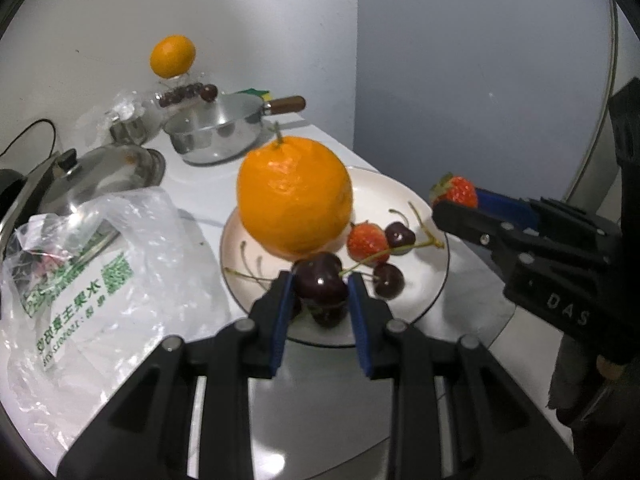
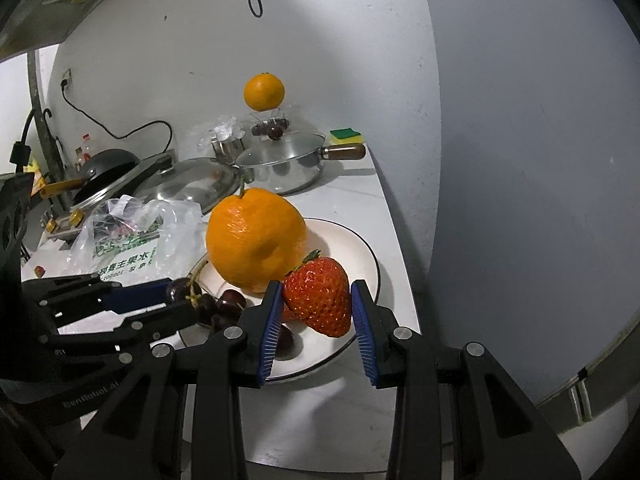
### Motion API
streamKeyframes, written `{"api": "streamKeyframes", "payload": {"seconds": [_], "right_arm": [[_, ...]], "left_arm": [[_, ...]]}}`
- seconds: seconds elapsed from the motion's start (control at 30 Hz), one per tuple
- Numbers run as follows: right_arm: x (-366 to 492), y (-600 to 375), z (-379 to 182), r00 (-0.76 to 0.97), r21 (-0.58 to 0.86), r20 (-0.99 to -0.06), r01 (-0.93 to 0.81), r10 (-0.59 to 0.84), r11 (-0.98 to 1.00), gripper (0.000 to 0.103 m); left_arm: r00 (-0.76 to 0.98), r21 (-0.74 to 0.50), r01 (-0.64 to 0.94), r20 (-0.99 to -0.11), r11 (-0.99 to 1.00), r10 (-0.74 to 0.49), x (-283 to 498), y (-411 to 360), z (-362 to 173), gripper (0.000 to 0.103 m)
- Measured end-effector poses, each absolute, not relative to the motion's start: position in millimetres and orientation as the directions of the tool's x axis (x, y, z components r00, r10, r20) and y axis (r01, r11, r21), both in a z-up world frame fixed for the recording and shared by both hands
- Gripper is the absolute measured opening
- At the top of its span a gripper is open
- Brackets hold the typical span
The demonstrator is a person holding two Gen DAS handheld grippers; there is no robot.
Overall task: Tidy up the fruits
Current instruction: 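Lower the strawberry and cherry beside the orange and open both grippers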
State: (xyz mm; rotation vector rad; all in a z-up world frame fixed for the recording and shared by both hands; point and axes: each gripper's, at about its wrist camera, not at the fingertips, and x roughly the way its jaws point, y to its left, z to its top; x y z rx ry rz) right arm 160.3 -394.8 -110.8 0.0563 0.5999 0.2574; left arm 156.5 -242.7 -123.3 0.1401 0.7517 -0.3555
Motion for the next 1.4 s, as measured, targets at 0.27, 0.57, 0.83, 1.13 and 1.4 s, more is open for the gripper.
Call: {"api": "streamKeyframes", "payload": {"seconds": [0.27,0.57,0.83,1.13,1.4], "right_arm": [[166,-400,-120,0.783,0.140,-0.564,-0.222,0.262,0.965,0.037],[170,-404,-122,0.783,0.144,-0.566,-0.215,0.259,0.966,0.037],[175,-406,-120,0.786,0.140,-0.563,-0.215,0.256,0.967,0.037],[181,-408,-118,0.786,0.139,-0.565,-0.210,0.251,0.968,0.037],[191,-402,-116,0.784,0.127,-0.564,-0.229,0.260,0.965,0.037]], "left_arm": [[0.644,-0.016,0.385,-0.712,0.923,-0.280,165,-256,-137,0.029],[0.631,-0.028,0.395,-0.718,0.918,-0.294,171,-260,-144,0.029],[0.631,-0.036,0.395,-0.716,0.918,-0.300,173,-261,-142,0.030],[0.655,-0.020,0.383,-0.699,0.924,-0.287,171,-259,-132,0.035],[0.704,-0.019,0.322,-0.663,0.946,-0.253,173,-240,-114,0.055]]}}
